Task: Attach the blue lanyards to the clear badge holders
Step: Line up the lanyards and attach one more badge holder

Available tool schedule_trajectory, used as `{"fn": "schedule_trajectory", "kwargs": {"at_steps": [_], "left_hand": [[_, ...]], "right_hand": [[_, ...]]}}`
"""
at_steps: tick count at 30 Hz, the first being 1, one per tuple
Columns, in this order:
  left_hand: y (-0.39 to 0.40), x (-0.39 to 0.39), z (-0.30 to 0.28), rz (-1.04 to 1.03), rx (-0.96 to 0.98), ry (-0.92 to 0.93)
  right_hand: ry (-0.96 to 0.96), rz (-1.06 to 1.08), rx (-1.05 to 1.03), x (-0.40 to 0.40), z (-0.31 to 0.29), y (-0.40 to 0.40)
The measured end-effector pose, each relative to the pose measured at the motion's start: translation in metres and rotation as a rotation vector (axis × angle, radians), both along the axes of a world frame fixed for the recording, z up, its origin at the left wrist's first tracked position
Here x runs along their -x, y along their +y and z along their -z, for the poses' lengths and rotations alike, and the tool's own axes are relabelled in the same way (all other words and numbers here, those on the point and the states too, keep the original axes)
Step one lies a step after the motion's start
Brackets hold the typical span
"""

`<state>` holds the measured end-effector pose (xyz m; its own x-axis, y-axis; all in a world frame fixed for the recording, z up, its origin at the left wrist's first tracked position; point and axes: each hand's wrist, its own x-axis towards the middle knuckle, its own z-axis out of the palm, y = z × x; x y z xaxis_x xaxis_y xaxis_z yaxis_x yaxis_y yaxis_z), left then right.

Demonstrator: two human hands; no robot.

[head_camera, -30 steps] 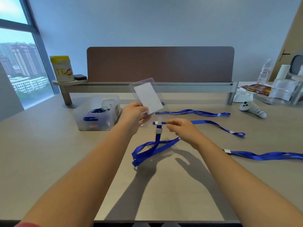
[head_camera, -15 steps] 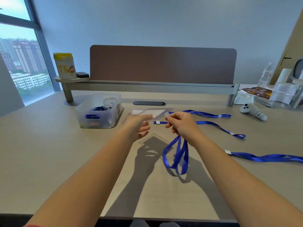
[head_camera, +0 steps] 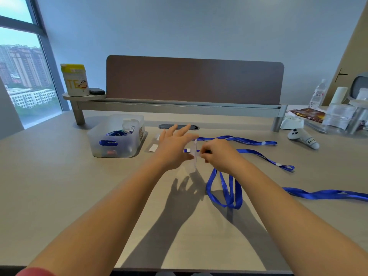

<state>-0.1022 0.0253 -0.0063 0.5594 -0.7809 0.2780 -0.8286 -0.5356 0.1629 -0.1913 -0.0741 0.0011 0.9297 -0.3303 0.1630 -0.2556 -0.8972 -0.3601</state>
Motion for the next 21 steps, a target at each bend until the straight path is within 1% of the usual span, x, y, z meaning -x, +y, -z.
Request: {"fn": "schedule_trajectory", "kwargs": {"at_steps": [2, 4, 8, 11, 14, 19, 21], "left_hand": [[-0.001, 0.001, -0.001, 0.012, -0.004, -0.083], [-0.002, 0.003, -0.003, 0.025, 0.011, -0.123], [0.0, 0.008, -0.004, 0.004, 0.043, -0.054], [-0.001, 0.01, 0.0, 0.018, 0.111, -0.089], [0.0, 0.011, 0.003, 0.036, 0.139, -0.156], [0.005, 0.014, 0.003, 0.085, 0.166, -0.215], [0.006, 0.013, 0.004, 0.078, 0.13, -0.234]], "right_hand": [[0.035, 0.004, 0.064, 0.0, 0.001, 0.0], [0.036, 0.025, 0.097, 0.001, 0.002, -0.001], [-0.032, 0.071, 0.103, 0.001, 0.002, -0.002], [-0.078, 0.092, 0.053, -0.001, 0.002, 0.0], [-0.114, 0.117, -0.147, -0.004, 0.003, 0.0], [-0.094, 0.108, -0.687, -0.002, 0.005, -0.002], [-0.125, 0.098, -0.784, -0.002, 0.006, -0.001]]}}
